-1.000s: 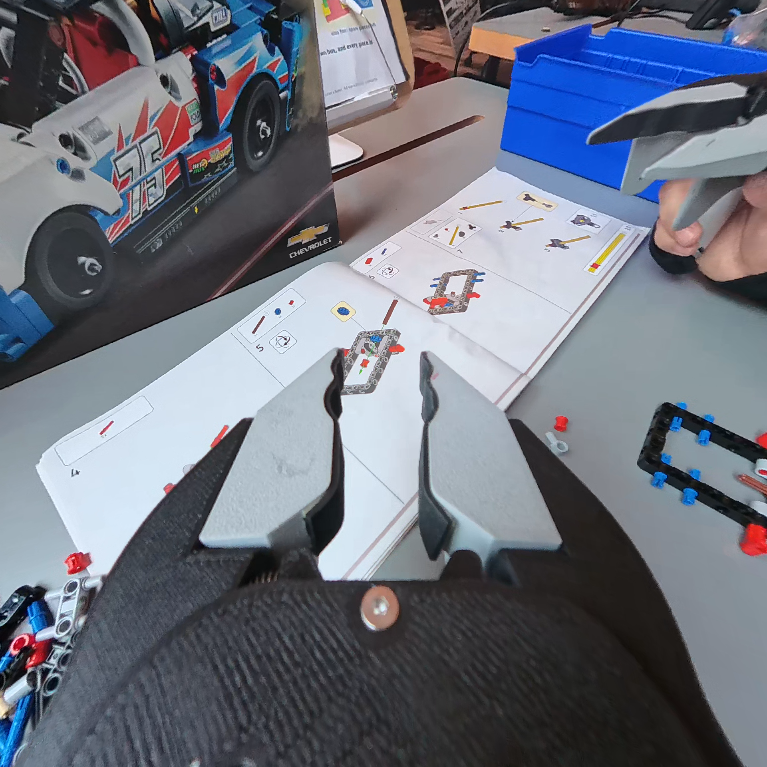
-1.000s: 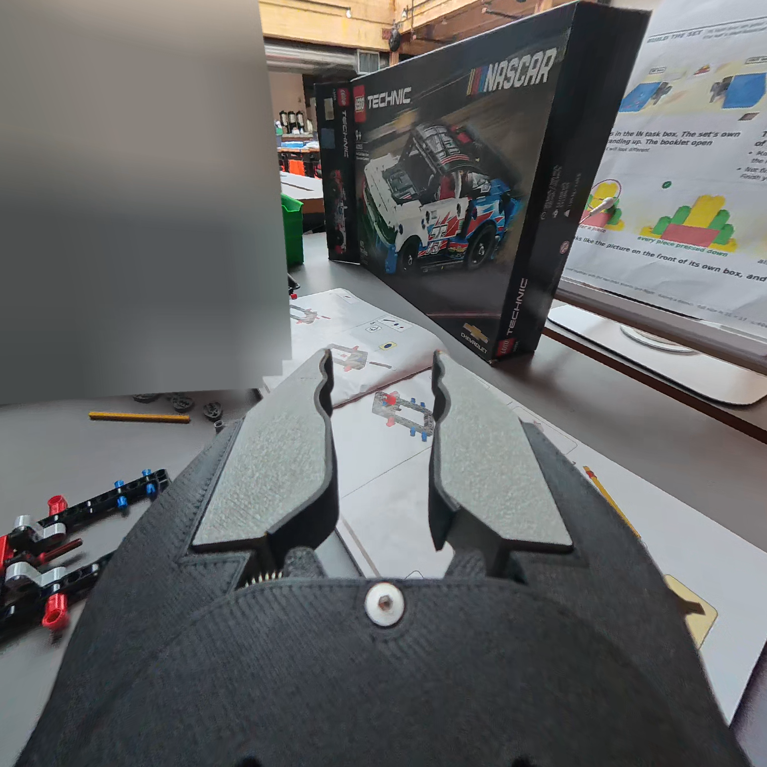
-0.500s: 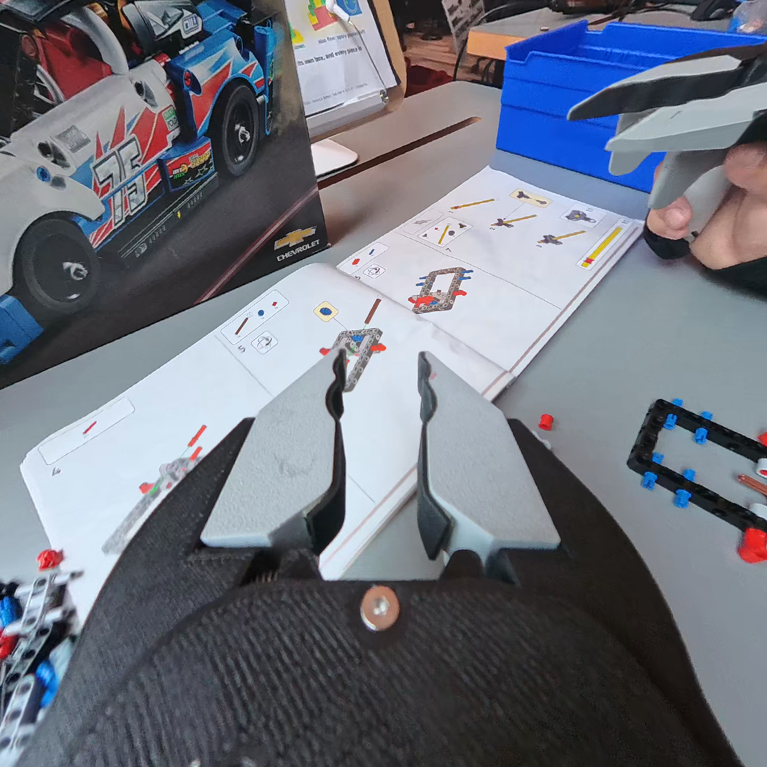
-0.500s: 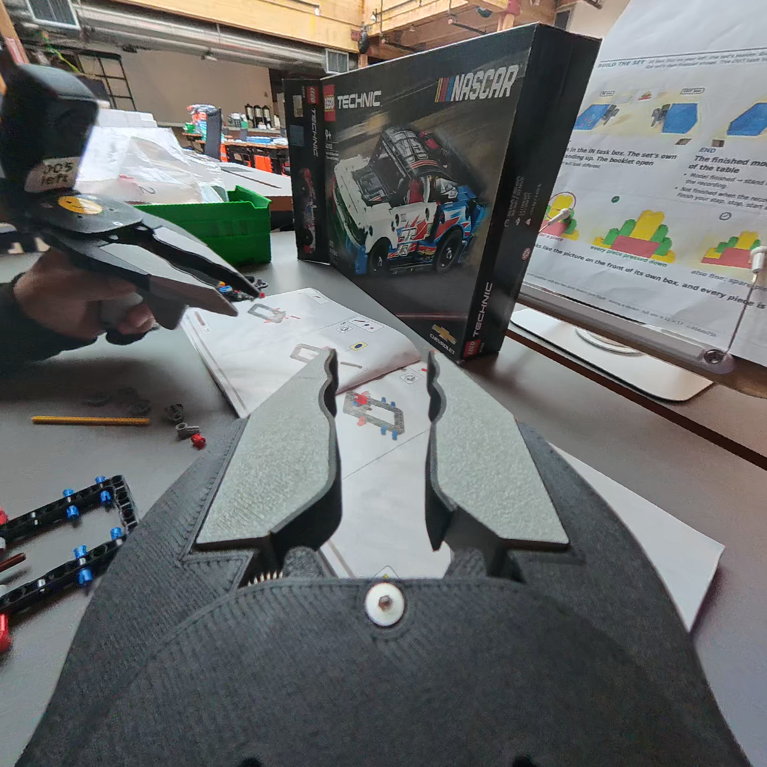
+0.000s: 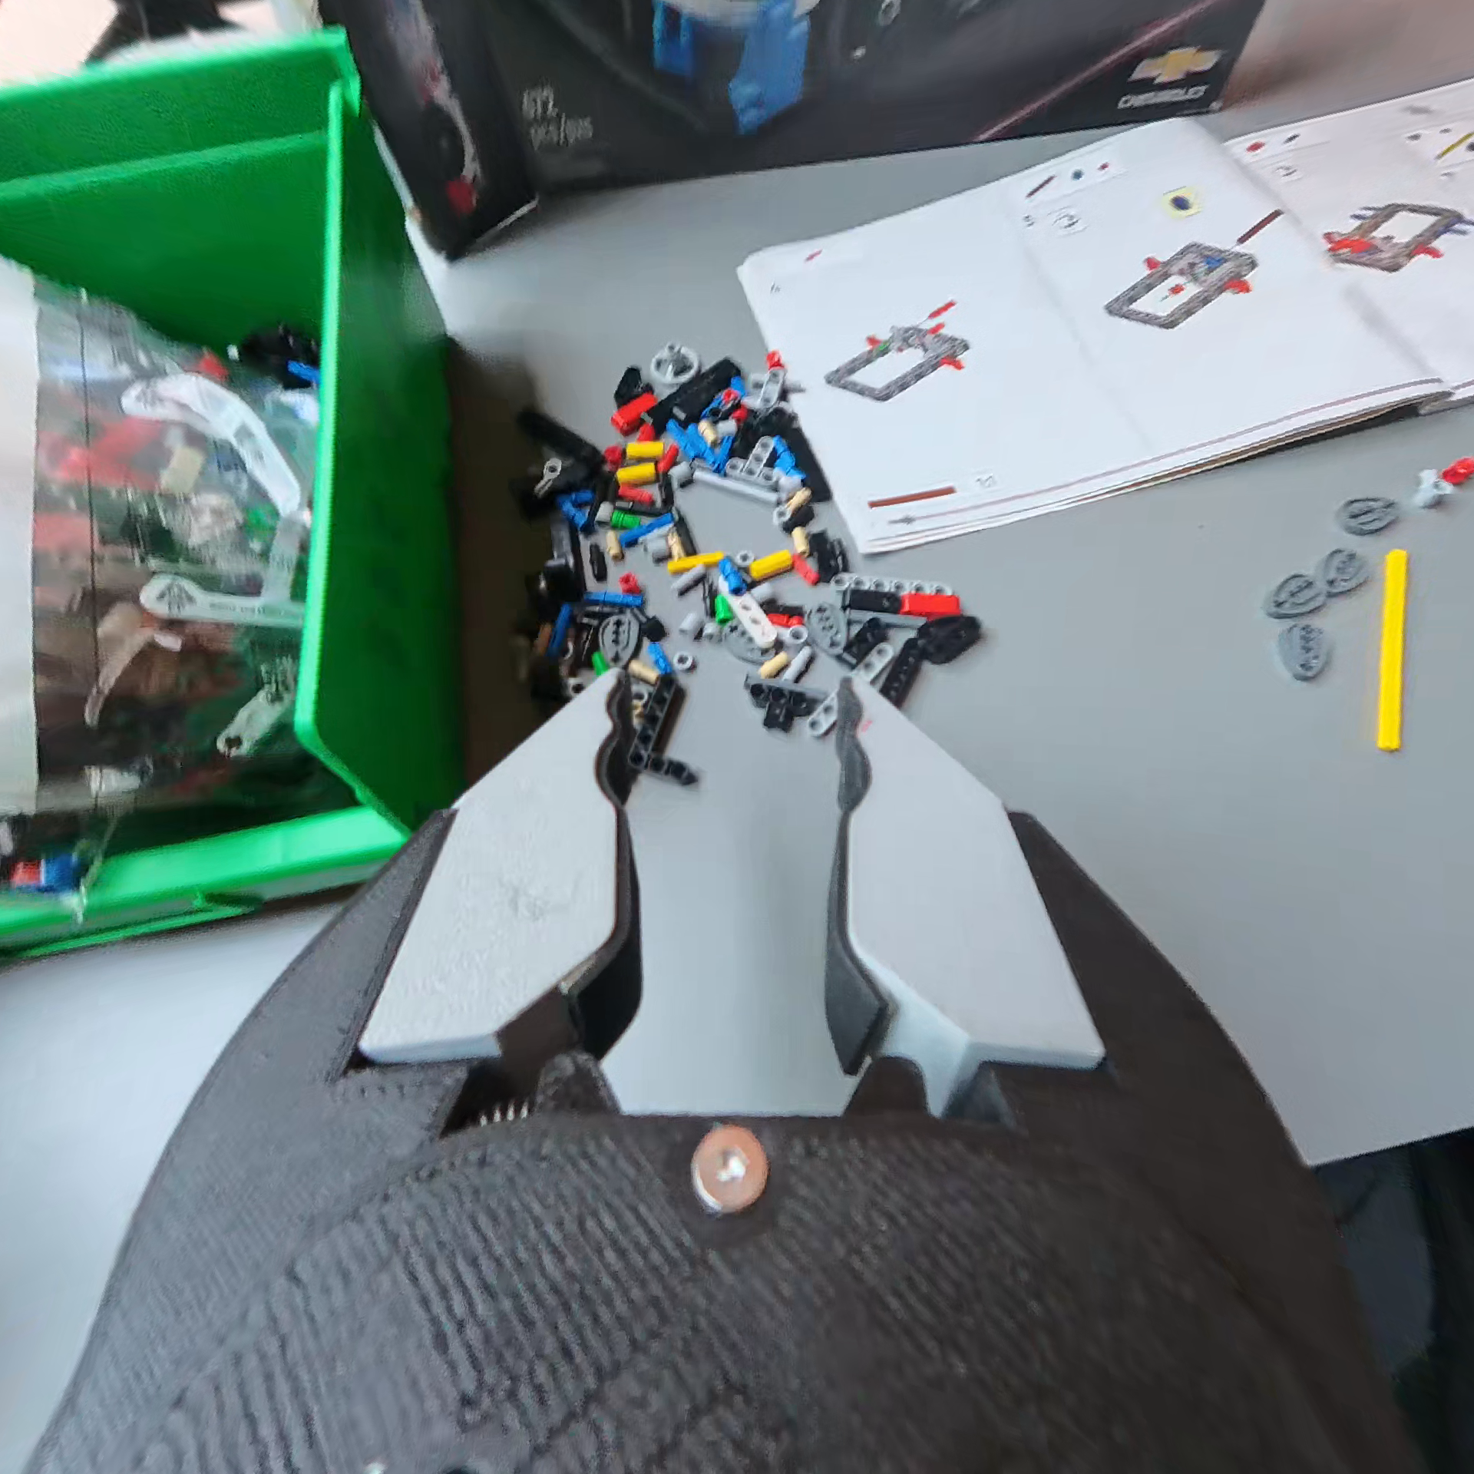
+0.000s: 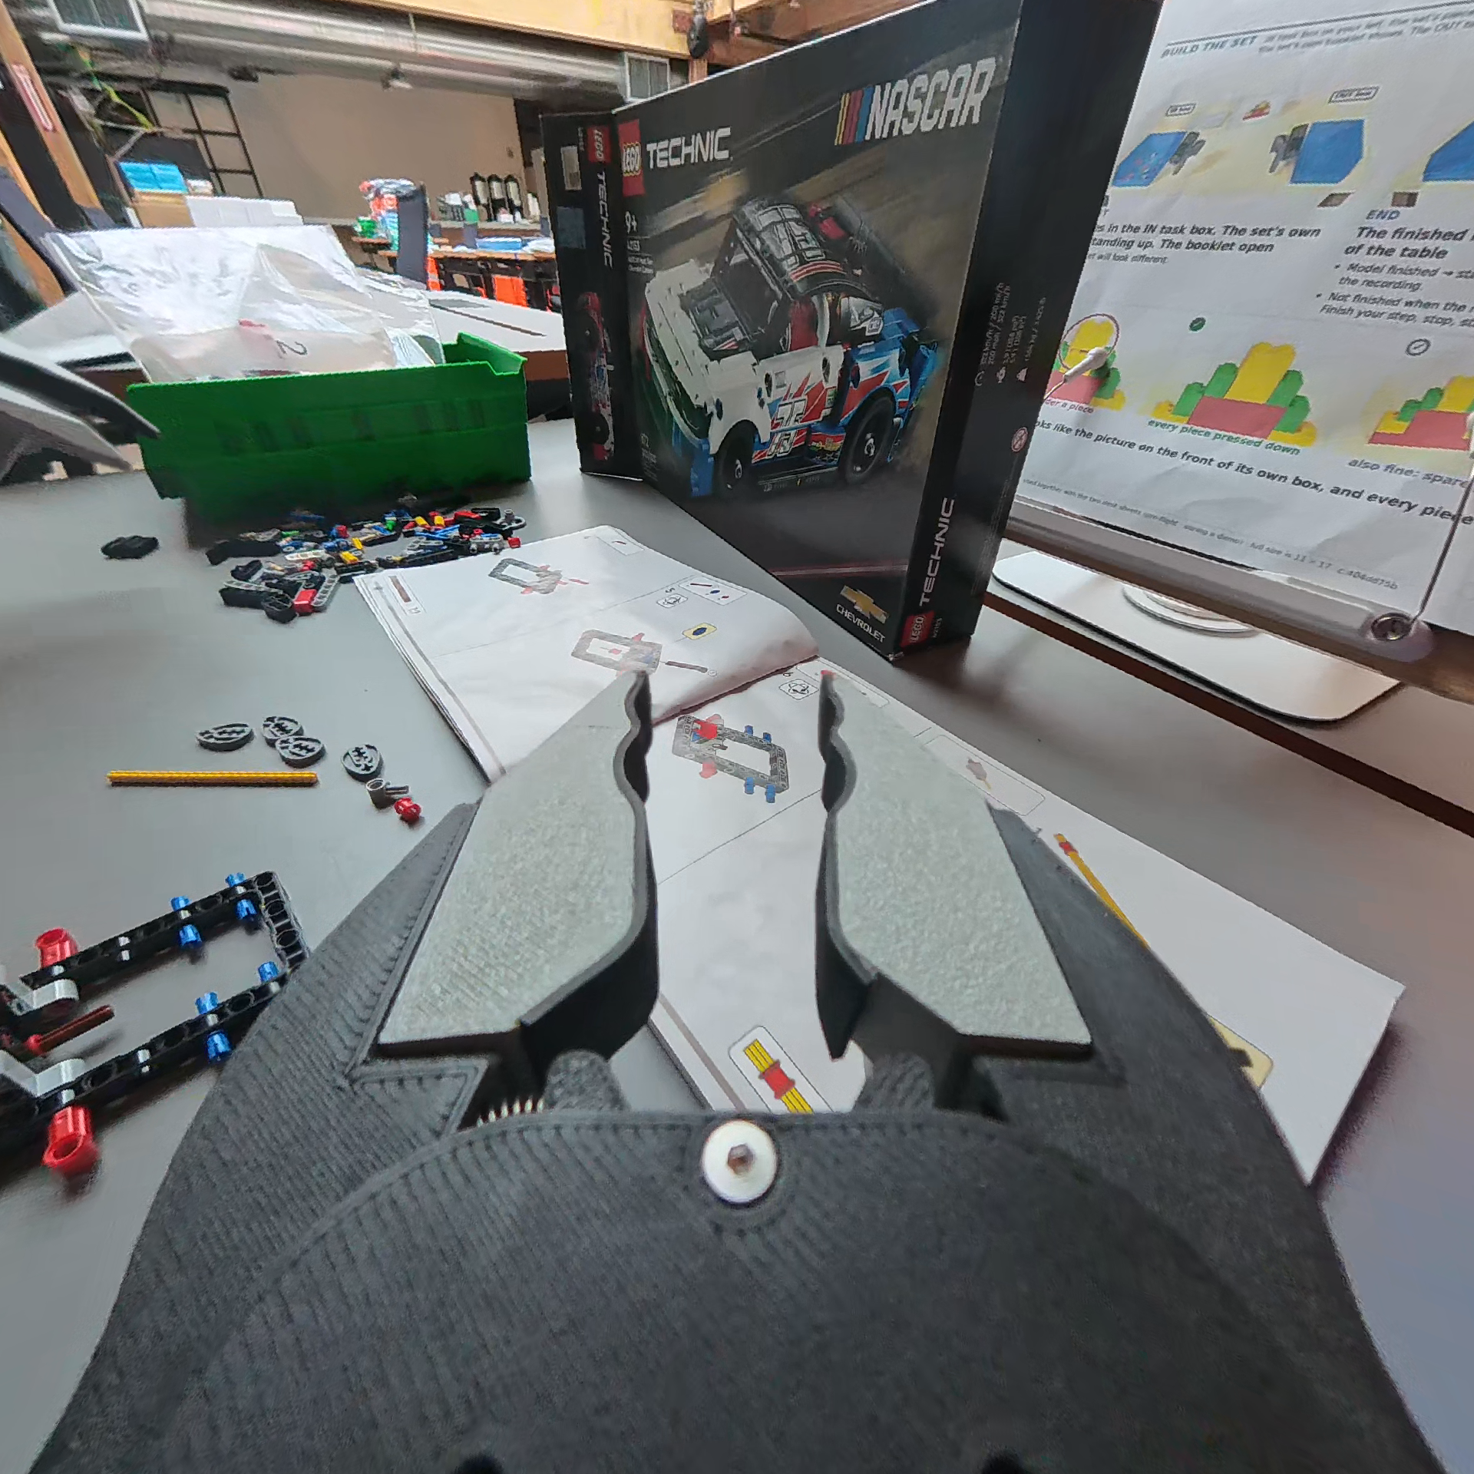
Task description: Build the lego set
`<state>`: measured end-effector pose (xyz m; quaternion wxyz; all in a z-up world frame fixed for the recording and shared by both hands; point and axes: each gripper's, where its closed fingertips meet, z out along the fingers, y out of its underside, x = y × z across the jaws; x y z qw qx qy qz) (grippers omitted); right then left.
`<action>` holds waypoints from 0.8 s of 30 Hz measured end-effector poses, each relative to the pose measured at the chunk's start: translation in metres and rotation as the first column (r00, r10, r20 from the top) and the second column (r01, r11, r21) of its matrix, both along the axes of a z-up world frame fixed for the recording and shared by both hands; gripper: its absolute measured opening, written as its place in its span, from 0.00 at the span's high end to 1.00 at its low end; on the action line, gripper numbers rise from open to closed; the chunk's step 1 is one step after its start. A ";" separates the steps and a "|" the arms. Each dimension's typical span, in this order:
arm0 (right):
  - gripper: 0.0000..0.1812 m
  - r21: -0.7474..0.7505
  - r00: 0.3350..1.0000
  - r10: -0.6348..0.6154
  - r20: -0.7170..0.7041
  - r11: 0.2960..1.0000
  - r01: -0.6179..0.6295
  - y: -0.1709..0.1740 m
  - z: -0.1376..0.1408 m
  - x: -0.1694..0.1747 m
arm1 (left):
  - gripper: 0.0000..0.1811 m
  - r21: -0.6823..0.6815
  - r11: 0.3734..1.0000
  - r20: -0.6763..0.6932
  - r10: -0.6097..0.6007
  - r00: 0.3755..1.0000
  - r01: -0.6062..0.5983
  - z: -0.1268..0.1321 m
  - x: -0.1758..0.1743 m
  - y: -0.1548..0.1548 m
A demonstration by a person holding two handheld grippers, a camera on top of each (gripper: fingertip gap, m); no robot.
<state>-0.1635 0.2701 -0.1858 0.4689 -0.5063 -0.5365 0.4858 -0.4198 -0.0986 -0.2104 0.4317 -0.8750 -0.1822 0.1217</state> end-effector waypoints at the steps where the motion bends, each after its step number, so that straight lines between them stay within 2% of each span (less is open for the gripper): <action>1: 0.79 -0.004 1.000 0.008 0.002 1.000 -0.008 -0.001 0.000 -0.001 | 0.75 0.000 1.000 0.020 0.008 1.000 -0.008 -0.005 -0.002 -0.002; 3: 0.79 -0.013 1.000 0.023 0.006 1.000 -0.023 -0.003 -0.001 -0.003 | 0.82 0.002 1.000 0.053 0.003 0.999 -0.003 -0.014 -0.001 0.001; 5: 0.79 -0.017 1.000 0.028 0.011 0.999 -0.028 -0.004 -0.003 -0.003 | 0.84 -0.005 1.000 0.075 -0.003 0.997 0.003 -0.023 0.001 0.009; 10: 0.79 -0.023 0.999 0.044 0.006 0.999 -0.044 -0.006 -0.001 -0.004 | 0.84 -0.054 0.999 0.112 0.004 0.994 0.002 -0.042 -0.003 0.026; 16: 0.80 -0.018 0.999 0.047 0.011 0.999 -0.047 -0.008 -0.002 -0.005 | 0.87 -0.084 0.996 0.109 0.032 0.994 -0.023 -0.050 -0.016 0.034; 19: 0.80 -0.027 0.999 0.049 0.005 0.998 -0.049 -0.008 -0.002 -0.006 | 0.88 -0.157 0.987 0.099 0.048 0.994 -0.032 -0.058 -0.026 0.036; 24: 0.80 -0.025 0.999 0.051 0.005 0.998 -0.051 -0.008 -0.001 -0.006 | 0.85 -0.249 0.968 0.112 0.023 0.993 0.005 -0.073 -0.027 0.047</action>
